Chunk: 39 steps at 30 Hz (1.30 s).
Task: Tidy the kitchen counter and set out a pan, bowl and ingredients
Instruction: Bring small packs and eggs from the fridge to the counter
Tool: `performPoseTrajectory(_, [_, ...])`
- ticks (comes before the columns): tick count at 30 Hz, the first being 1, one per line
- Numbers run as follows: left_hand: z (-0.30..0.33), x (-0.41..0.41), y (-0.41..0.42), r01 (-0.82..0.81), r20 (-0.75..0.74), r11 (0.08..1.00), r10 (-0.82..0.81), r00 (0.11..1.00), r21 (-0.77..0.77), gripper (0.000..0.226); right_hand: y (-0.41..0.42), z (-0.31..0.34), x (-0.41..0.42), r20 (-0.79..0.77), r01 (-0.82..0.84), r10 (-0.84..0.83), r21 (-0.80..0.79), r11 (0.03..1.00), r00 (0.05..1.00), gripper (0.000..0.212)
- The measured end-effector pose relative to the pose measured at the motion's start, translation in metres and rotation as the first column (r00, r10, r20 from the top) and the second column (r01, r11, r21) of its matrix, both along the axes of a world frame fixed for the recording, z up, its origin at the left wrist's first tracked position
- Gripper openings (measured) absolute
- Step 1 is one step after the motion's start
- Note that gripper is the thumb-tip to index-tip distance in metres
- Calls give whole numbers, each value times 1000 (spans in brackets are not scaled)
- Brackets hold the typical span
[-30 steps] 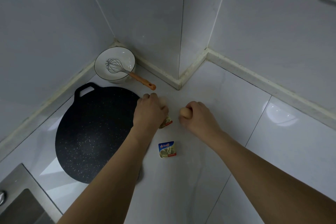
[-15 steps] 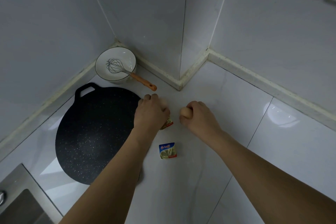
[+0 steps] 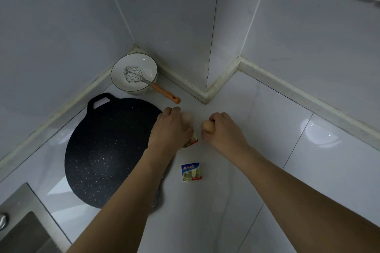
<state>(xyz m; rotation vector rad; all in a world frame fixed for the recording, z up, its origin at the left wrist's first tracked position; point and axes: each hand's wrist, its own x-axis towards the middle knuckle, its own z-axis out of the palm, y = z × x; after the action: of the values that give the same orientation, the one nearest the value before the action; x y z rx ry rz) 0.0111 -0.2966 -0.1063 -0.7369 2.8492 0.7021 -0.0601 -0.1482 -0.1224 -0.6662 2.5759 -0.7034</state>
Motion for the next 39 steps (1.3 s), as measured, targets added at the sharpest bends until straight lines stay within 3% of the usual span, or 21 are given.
performPoseTrajectory(10, [2,14,-7,-8,-30,999,10,999,50,78,0,-4,3,-10,19,-19,-2,1000,1000,35])
performPoseTrajectory(39, [2,19,-4,-40,-71,999,39,997,-14,73,-1,-7,7,-18,42,-42,21,999,999,39])
